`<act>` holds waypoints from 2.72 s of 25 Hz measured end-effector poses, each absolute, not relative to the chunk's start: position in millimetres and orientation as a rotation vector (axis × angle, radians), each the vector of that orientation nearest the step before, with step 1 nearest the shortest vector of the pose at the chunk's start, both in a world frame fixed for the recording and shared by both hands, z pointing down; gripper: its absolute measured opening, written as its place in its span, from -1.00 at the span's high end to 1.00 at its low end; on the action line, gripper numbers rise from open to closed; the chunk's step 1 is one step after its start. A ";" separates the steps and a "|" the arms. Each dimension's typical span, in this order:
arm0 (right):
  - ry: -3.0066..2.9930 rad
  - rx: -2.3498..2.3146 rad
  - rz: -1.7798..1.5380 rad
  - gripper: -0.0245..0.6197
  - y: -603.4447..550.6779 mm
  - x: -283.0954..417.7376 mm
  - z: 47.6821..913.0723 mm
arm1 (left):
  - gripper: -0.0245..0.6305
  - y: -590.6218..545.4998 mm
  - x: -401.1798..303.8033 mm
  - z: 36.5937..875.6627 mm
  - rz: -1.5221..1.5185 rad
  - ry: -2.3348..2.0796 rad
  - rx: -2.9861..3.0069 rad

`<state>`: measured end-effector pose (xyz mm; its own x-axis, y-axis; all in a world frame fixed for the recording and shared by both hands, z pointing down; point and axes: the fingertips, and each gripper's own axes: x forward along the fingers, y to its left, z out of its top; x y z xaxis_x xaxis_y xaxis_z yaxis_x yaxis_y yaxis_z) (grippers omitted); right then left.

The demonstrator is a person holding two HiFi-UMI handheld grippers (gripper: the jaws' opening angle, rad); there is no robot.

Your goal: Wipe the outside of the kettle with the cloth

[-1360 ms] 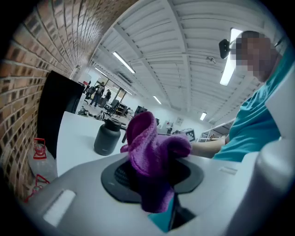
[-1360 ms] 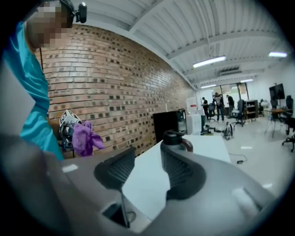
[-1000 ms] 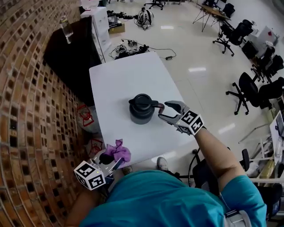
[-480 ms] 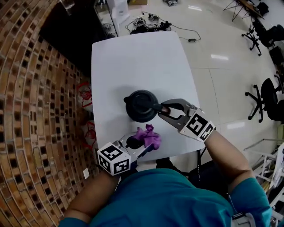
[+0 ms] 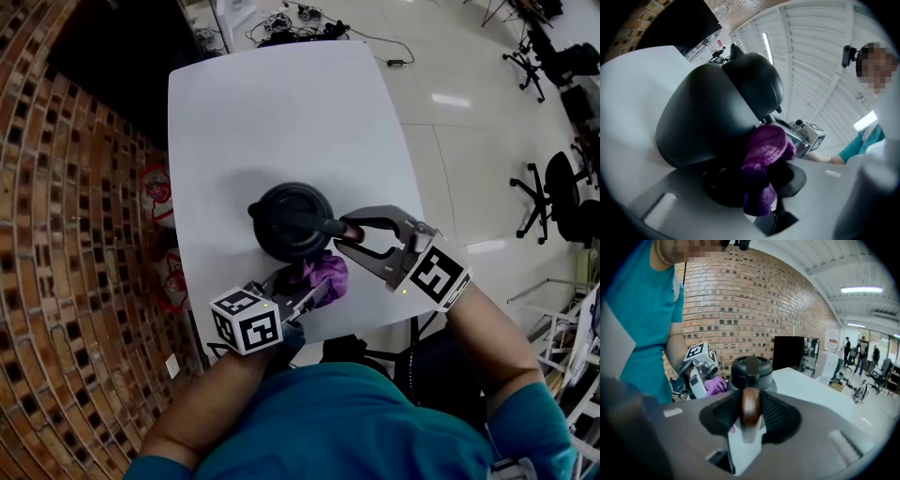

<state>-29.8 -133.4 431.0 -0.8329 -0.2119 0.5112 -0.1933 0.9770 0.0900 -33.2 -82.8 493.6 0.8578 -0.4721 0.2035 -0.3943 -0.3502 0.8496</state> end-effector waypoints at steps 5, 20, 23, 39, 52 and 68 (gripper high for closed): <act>-2.600 0.278 -0.035 0.54 -134.7 -31.0 427.9 | 0.49 -76.8 -61.8 489.9 -0.047 -0.649 1.990; -2.591 0.268 -0.022 0.54 -134.7 -33.2 432.0 | 0.48 -89.8 -135.6 494.6 0.270 -0.689 2.117; -2.589 0.261 -0.028 0.54 -133.3 -31.6 432.7 | 0.48 -104.3 -152.3 493.6 0.354 -0.701 2.159; -2.596 0.254 -0.003 0.54 -130.7 -31.0 434.6 | 0.49 -217.1 -161.7 497.2 0.544 -0.551 2.297; -2.647 0.235 0.036 0.54 -127.2 -34.3 433.0 | 0.50 -253.0 -32.7 536.3 0.946 0.101 2.301; -2.678 0.240 0.010 0.54 -129.7 -35.0 429.5 | 0.50 -267.6 -67.4 563.0 0.962 0.079 2.288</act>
<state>-35.0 -129.7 429.5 -0.8842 -0.1673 0.4361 -0.1706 0.9848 0.0318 -67.4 -267.6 563.0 0.7296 0.2895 0.6196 -0.1842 -0.7893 0.5857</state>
